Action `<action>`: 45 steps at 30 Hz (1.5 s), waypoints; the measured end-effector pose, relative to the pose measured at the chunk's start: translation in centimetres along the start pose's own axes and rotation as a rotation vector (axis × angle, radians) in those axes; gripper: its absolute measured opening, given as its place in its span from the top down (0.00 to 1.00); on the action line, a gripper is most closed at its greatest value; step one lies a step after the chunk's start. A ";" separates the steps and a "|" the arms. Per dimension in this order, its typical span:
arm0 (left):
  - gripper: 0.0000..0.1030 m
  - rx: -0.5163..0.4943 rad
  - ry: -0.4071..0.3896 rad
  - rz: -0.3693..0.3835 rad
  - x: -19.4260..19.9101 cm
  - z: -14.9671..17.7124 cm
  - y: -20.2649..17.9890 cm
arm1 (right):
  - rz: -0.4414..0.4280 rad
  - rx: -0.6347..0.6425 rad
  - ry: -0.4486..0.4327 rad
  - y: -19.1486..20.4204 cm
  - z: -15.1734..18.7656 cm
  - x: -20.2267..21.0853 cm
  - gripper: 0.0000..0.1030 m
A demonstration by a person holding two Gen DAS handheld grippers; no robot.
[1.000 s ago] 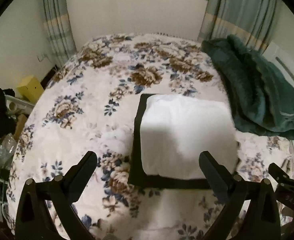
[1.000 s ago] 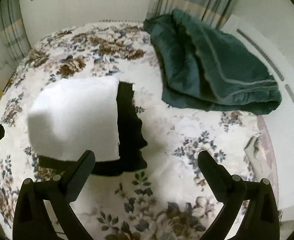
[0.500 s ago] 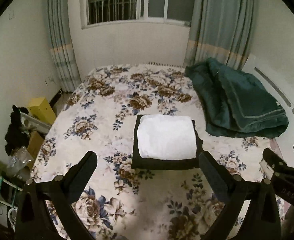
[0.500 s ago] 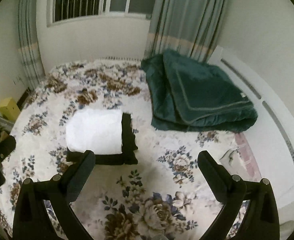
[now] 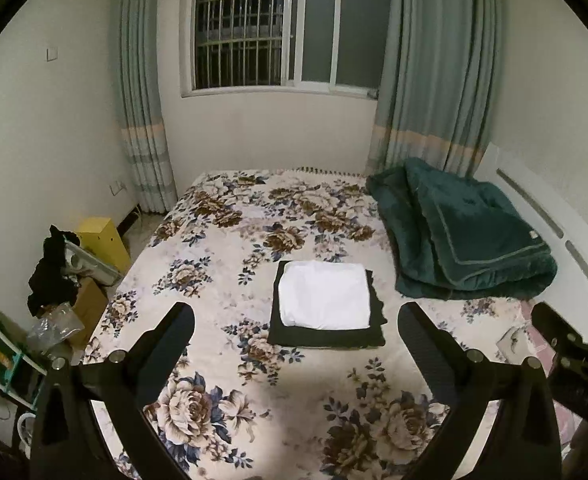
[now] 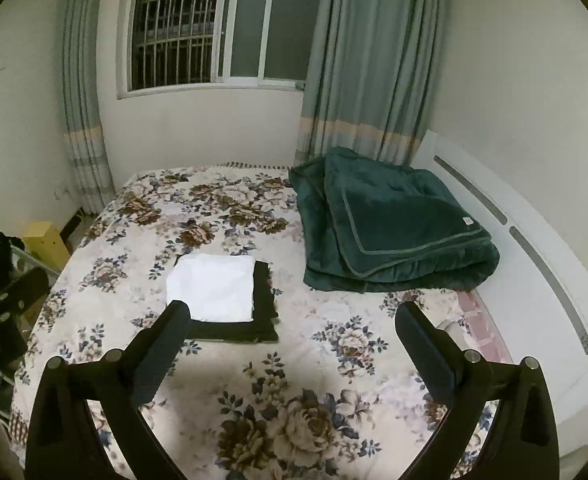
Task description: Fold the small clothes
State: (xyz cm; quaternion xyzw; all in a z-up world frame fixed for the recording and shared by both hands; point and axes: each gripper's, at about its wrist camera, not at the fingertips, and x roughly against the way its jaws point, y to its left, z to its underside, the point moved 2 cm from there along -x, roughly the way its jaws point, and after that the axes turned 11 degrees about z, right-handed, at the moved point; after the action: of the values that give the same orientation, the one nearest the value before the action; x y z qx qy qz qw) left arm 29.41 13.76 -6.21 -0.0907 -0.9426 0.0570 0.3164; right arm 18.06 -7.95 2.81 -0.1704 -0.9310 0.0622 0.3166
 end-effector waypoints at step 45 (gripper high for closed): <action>0.00 -0.007 -0.064 -0.033 7.6 2.6 -3.2 | -0.104 0.021 -0.063 -4.9 0.2 6.3 0.00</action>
State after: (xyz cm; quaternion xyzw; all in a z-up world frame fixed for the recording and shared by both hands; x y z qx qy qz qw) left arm 21.46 12.07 -3.32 -0.0742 -0.9538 0.0513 0.2867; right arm 11.91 -10.22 7.38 -0.1163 -0.9475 0.0606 0.2916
